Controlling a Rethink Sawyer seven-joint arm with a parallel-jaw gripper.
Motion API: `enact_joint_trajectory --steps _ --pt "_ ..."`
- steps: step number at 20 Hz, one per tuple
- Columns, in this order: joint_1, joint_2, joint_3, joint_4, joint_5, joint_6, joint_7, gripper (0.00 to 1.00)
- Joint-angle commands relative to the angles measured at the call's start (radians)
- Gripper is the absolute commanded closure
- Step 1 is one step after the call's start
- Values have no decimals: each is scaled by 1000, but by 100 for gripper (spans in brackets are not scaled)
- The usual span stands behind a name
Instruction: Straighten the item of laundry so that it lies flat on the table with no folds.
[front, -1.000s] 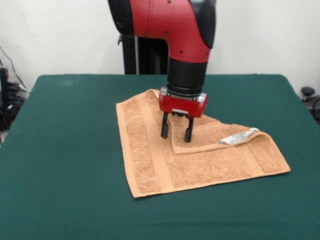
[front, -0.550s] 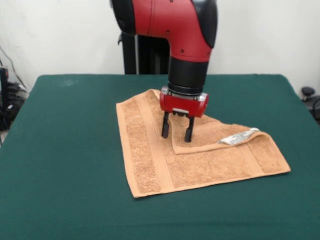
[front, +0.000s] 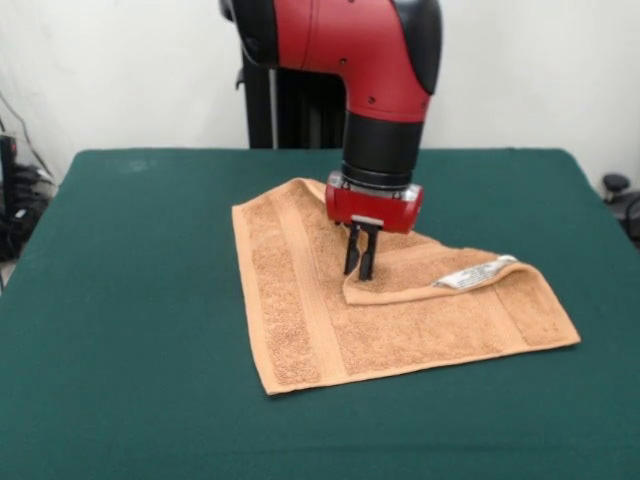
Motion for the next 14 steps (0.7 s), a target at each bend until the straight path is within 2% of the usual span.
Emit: enact_joint_trajectory --steps 1,7,14 --pt "6 47 40 108 47 4 159 100" --pt "-11 34 77 138 37 -7 151 100" --pt "19 21 81 197 30 -48 162 100"
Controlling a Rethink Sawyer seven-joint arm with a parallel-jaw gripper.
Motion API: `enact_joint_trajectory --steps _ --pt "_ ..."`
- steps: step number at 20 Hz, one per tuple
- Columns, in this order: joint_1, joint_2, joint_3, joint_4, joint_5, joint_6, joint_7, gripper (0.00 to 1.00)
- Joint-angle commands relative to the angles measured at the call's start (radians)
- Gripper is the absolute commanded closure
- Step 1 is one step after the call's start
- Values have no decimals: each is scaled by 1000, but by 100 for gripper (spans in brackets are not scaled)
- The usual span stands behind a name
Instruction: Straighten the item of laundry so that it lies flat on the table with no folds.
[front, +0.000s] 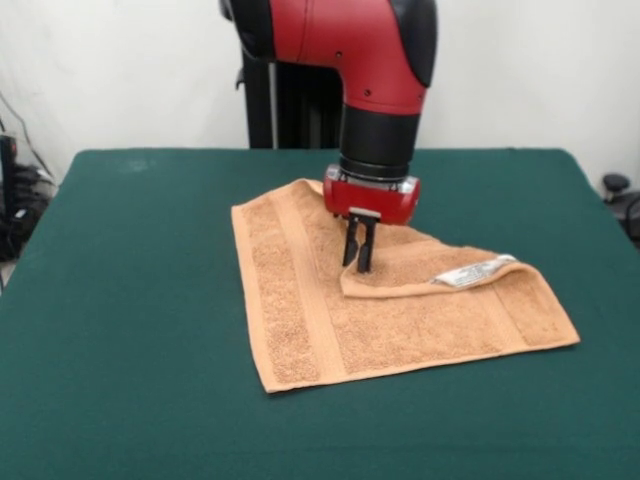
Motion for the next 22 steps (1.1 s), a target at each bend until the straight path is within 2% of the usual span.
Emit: enact_joint_trajectory --steps 1,6,22 --pt "37 37 75 159 25 -23 165 100" --pt "82 44 41 191 37 -61 185 100" --pt "85 114 45 201 28 -168 163 100"
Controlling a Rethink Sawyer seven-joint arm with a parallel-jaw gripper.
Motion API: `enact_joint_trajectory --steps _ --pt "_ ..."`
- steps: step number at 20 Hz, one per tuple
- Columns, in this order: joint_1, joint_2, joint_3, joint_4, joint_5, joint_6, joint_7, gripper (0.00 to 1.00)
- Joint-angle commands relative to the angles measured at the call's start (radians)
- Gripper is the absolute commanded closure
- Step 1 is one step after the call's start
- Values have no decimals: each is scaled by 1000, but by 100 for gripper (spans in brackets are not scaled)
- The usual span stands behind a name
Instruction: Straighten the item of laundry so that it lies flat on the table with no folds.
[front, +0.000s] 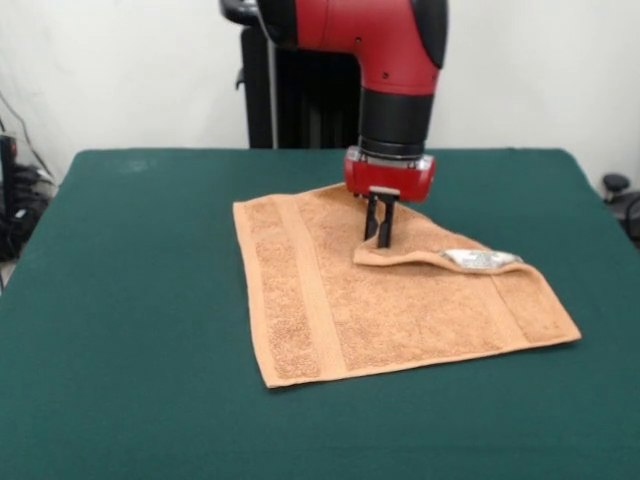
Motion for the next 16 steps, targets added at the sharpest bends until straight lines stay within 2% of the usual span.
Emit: enact_joint_trajectory --steps 1,8,16 --pt "55 117 55 84 29 -46 164 100" --pt "128 116 47 153 96 -84 222 100" --pt "237 62 21 232 214 -90 255 100"
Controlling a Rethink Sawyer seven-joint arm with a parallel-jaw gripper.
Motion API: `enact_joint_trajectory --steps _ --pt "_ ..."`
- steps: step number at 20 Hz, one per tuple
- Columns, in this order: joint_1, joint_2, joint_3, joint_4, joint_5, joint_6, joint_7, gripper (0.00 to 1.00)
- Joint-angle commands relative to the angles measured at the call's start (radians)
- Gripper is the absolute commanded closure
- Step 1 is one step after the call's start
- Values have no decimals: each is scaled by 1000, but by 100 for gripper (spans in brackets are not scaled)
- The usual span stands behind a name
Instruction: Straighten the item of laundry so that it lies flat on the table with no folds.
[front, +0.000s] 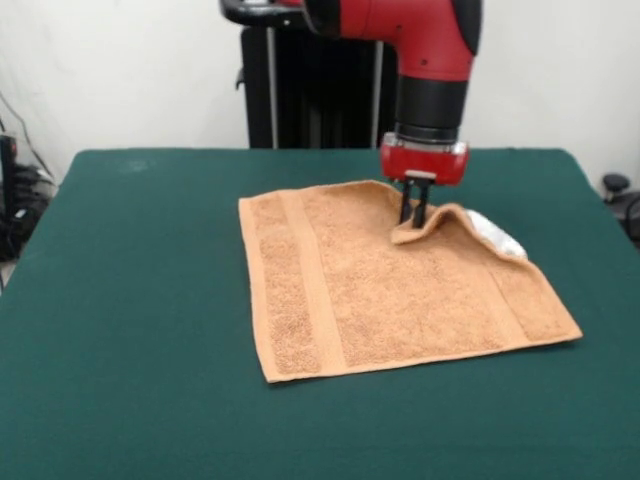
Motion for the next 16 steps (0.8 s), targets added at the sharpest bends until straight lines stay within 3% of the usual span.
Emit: enact_joint_trajectory --steps 1,10,16 --pt "121 53 48 147 127 -3 257 100" --pt "166 60 52 191 192 -51 257 100" --pt "134 87 60 193 182 -94 237 100"
